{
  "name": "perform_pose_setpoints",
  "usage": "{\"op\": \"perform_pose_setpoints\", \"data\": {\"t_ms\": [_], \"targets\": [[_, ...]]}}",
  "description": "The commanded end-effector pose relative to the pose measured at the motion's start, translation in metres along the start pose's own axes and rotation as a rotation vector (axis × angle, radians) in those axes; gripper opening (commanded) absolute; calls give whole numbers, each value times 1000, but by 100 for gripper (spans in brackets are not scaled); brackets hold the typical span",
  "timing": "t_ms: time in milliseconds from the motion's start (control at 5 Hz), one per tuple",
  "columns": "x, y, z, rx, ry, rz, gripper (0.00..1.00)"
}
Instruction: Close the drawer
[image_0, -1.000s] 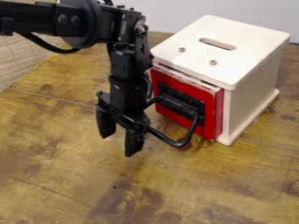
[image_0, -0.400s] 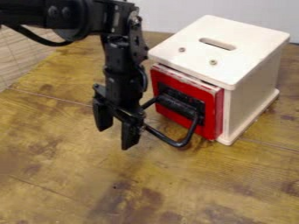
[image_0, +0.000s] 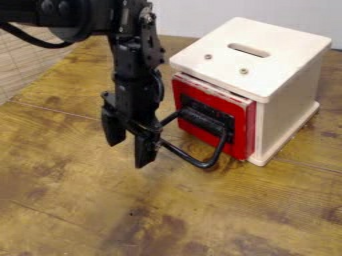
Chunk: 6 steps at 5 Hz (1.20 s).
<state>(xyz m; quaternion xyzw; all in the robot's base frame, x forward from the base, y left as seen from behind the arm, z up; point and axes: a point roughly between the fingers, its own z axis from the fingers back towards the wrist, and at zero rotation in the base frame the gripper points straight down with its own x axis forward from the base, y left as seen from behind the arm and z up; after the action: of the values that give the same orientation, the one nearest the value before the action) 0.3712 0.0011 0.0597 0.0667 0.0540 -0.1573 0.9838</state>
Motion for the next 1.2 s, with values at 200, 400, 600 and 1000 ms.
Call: {"op": "perform_pose_setpoints", "data": {"t_ms": [200, 400, 600, 1000], "targets": [[-1, 9, 32, 46, -97, 5, 100], [-1, 11, 32, 50, -101, 2, 100], [-1, 12, 32, 55, -104, -1, 100], [-3, 14, 28, 51, -105, 16, 100]]}}
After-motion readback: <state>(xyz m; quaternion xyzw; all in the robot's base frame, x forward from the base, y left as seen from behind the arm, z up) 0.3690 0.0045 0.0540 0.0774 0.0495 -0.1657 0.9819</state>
